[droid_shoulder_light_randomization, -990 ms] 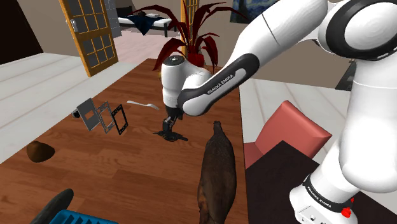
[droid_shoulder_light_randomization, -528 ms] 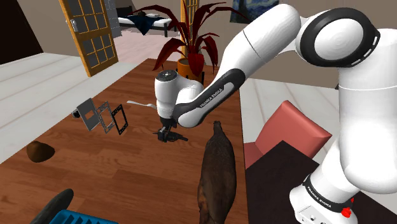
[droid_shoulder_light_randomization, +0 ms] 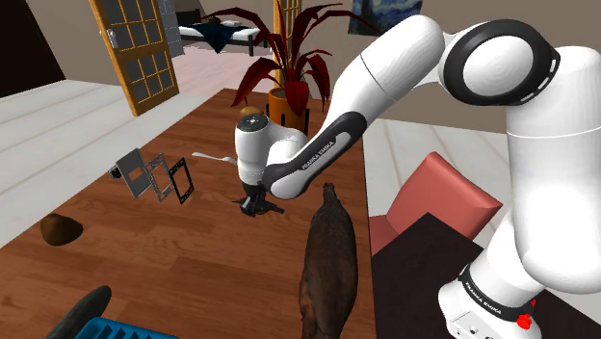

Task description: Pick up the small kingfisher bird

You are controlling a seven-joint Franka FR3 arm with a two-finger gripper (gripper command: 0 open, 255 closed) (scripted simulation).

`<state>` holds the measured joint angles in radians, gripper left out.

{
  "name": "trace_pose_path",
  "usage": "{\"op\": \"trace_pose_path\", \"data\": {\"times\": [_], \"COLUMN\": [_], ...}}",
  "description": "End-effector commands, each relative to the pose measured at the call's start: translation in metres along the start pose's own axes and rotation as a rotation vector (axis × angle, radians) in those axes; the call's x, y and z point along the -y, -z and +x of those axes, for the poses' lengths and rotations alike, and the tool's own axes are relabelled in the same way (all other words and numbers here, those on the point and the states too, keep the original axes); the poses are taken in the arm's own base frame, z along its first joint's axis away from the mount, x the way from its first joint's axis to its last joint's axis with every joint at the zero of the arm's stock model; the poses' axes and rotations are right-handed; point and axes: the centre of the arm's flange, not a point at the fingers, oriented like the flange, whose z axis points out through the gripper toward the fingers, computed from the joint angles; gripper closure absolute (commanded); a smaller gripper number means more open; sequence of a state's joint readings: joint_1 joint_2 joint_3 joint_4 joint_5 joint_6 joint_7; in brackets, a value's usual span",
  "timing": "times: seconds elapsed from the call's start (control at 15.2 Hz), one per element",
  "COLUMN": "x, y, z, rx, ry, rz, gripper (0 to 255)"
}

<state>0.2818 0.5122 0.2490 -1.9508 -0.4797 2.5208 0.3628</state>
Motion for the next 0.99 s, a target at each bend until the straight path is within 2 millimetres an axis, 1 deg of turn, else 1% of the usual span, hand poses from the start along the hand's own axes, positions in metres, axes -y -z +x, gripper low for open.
{"op": "trace_pose_path", "data": {"times": [0.0,0.33,0.92], "x": [0.000,0.000,-0.007], "y": [-0.001,0.000,0.046], "z": [0.000,-0.001,0.005], "rx": [0.002,0.002,0.002], "ry": [0.000,0.000,0.000], "rz": [0.000,0.000,0.000], "gripper": [255,255,255]}}
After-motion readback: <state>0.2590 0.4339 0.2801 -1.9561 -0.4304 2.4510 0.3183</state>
